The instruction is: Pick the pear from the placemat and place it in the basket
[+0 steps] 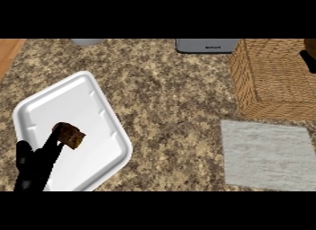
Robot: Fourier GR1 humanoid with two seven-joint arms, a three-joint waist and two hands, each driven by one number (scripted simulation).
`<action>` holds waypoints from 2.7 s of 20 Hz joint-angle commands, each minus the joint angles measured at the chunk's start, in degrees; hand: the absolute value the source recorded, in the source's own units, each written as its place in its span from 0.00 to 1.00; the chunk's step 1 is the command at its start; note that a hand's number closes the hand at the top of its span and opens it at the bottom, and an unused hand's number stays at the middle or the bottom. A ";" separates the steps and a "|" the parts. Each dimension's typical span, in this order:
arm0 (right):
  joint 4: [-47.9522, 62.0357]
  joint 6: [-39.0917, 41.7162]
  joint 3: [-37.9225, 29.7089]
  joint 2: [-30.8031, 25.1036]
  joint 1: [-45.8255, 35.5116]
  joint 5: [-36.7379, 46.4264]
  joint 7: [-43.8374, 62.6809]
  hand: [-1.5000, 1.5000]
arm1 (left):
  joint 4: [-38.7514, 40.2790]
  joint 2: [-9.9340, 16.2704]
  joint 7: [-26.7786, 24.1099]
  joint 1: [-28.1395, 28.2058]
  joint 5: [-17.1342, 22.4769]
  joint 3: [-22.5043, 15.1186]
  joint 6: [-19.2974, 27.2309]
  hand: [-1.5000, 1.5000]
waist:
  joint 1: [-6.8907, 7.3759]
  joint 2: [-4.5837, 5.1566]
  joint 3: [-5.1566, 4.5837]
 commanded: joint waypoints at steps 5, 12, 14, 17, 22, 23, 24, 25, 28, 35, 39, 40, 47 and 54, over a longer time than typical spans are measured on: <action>18.49 1.32 -7.47 -11.50 -5.01 -3.33 -8.20 1.00 | 5.19 -1.53 1.12 -0.09 -1.01 -1.09 -0.14 0.50 | 0.42 0.90 -0.67; 33.56 -4.96 -6.73 -13.92 -7.69 -0.83 -18.42 1.00 | 3.92 -1.59 2.19 0.08 0.01 -1.18 -1.67 0.50 | 1.41 1.08 -0.66; 36.44 -7.83 -6.04 -11.21 -6.87 -0.79 -20.38 1.00 | 6.13 -3.38 2.15 -2.22 -2.81 -2.30 1.39 0.50 | 0.99 1.10 -0.66; 44.03 -9.13 -10.29 -13.87 -9.04 -3.70 -24.41 1.00 | 3.89 -1.81 4.08 -1.67 -0.41 -1.02 -0.96 0.50 | 1.34 1.14 -0.62; 48.86 -16.60 -11.42 -8.26 -6.30 -4.98 -29.13 1.00 | 2.19 -1.37 4.87 -1.76 -0.48 -0.78 -1.19 0.50 | 1.13 0.95 -0.61; 51.40 -14.38 -12.98 -10.73 -5.53 -6.95 -32.19 1.00 | 3.55 -3.18 3.96 -1.76 -2.22 -1.94 0.75 0.50 | 0.85 0.97 -0.61; 54.04 -14.18 -13.23 -12.53 -8.85 -7.34 -31.69 1.00 | 3.92 -1.36 1.57 0.46 -1.17 -0.84 -1.76 0.50 | 1.19 0.95 -0.63; 54.10 -11.32 -14.15 -14.61 -7.58 -9.09 -32.76 1.00 | 4.36 -1.33 4.13 -2.40 -0.76 -0.36 -1.33 0.50 | 0.59 0.86 -0.63; 58.08 -14.06 -14.22 -14.83 -6.17 -8.53 -37.71 1.00 | 1.51 -2.86 4.30 0.65 -1.74 -2.07 -0.61 0.50 | 0.97 0.86 -0.60; 62.54 -18.29 -9.56 -19.80 -1.20 0.74 -39.97 1.00 | 3.37 -1.30 2.00 1.02 -0.44 0.71 -1.74 0.50 | 0.45 0.76 -0.66; 71.03 -20.15 -9.21 -23.01 -3.15 1.95 -47.72 0.00 | 4.46 -2.45 3.04 -1.65 -1.32 -0.67 -1.39 0.50 | 1.03 1.10 -0.60; 72.84 -19.72 -9.96 -24.59 -3.70 1.33 -49.69 0.00 | 5.59 -1.47 1.23 -0.92 -1.72 0.30 -1.54 0.50 | 1.15 1.13 -0.60; 77.39 -19.89 -14.81 -28.45 -6.14 -3.74 -54.37 0.00 | 4.34 -0.82 0.37 1.03 -1.02 0.93 -2.99 0.50 | 1.04 1.00 -0.59; 77.45 -20.66 -18.12 -31.52 -7.32 -7.19 -47.99 0.00 | 2.71 -1.01 3.84 -0.45 -0.09 1.42 -2.98 0.50 | 0.41 0.67 -0.65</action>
